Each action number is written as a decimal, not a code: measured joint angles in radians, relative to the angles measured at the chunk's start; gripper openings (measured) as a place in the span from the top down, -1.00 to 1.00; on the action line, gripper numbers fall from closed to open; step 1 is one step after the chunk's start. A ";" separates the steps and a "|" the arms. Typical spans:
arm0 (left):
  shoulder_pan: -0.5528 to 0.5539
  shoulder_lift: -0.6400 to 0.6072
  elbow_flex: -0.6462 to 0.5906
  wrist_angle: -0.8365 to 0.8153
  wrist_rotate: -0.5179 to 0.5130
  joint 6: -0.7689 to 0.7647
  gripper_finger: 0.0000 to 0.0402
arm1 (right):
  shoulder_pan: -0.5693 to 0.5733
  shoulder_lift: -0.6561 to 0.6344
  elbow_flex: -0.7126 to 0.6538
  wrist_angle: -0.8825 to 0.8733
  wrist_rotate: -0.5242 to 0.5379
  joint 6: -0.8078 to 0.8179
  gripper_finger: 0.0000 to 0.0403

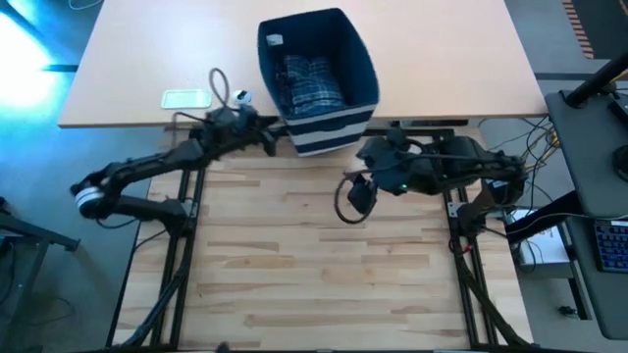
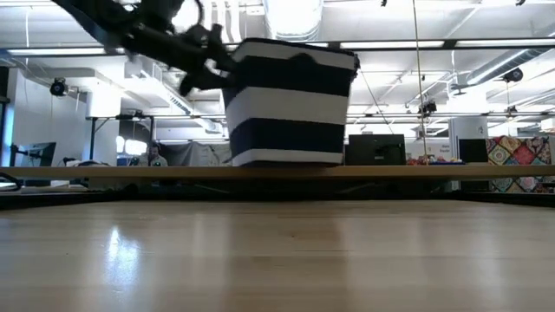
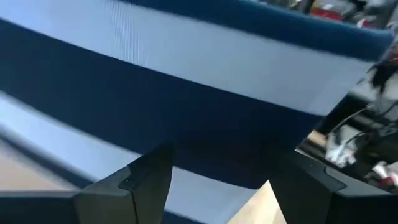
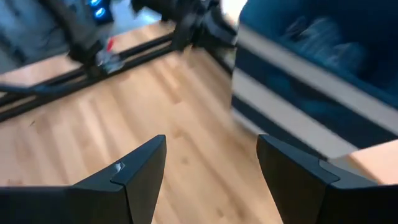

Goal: Fold Laundry from Bin
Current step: Move the laundry bin to the other table, then return to Home Position

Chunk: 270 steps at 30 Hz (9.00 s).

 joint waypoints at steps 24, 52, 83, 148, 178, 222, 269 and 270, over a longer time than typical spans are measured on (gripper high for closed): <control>-0.065 0.813 1.321 -0.677 0.343 0.526 -0.16 | 0.001 -0.034 0.000 -0.160 0.190 0.258 -0.23; 0.111 0.862 1.533 -1.190 0.176 0.723 0.53 | -0.062 -0.033 -0.080 -0.182 0.194 0.292 -0.24; 0.038 0.847 1.560 -1.303 0.292 0.879 1.00 | -0.071 -0.033 -0.080 -0.182 0.157 0.265 -0.24; 0.063 0.429 0.985 -1.373 -0.401 -0.083 0.25 | -0.252 -0.036 -0.440 -0.153 0.110 0.189 -0.44; -0.035 0.151 0.747 -0.952 -0.469 -0.125 0.38 | 0.152 -0.376 -0.582 0.138 0.444 0.176 -0.24; -0.456 -0.547 -0.098 -0.565 0.131 0.238 0.38 | -0.065 -1.196 -1.823 1.528 -0.604 -0.410 0.76; -0.622 -1.152 -0.784 -0.055 -0.054 0.079 0.38 | -0.120 -1.584 -2.320 1.400 -0.569 -0.327 0.76; -0.655 -1.146 -0.784 -0.051 -0.094 0.105 0.38 | -0.120 -1.577 -2.319 1.401 -0.569 -0.326 0.76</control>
